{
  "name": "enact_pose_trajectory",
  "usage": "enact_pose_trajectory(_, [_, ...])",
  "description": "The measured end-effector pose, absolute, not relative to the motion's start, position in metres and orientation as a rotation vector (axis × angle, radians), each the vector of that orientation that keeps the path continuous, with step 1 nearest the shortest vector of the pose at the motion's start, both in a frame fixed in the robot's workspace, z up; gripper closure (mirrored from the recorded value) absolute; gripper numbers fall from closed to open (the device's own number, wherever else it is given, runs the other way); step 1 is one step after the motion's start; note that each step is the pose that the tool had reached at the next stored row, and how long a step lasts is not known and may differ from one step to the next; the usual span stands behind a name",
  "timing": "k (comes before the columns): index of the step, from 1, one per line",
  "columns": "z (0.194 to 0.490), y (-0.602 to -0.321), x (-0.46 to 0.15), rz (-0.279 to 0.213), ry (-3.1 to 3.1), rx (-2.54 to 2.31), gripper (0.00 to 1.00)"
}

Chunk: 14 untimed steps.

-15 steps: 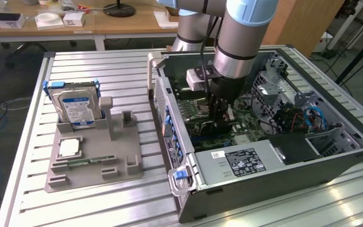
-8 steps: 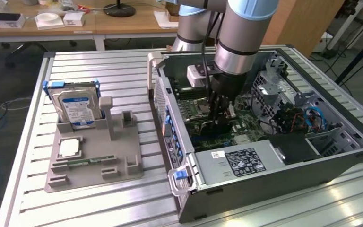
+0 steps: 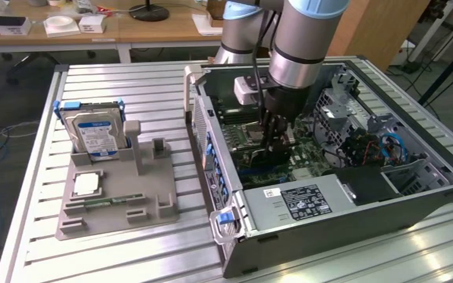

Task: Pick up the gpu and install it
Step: 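Insert the gpu into the slot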

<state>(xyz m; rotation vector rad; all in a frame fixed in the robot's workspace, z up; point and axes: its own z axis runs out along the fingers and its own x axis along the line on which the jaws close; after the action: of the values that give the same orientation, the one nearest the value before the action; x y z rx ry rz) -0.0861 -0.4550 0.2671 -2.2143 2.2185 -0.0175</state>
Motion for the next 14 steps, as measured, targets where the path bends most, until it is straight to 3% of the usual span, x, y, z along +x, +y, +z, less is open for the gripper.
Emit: enact_pose_trajectory(14, [0.2608,-0.4551,-0.0862,-0.018,2.219,-2.215,0.75])
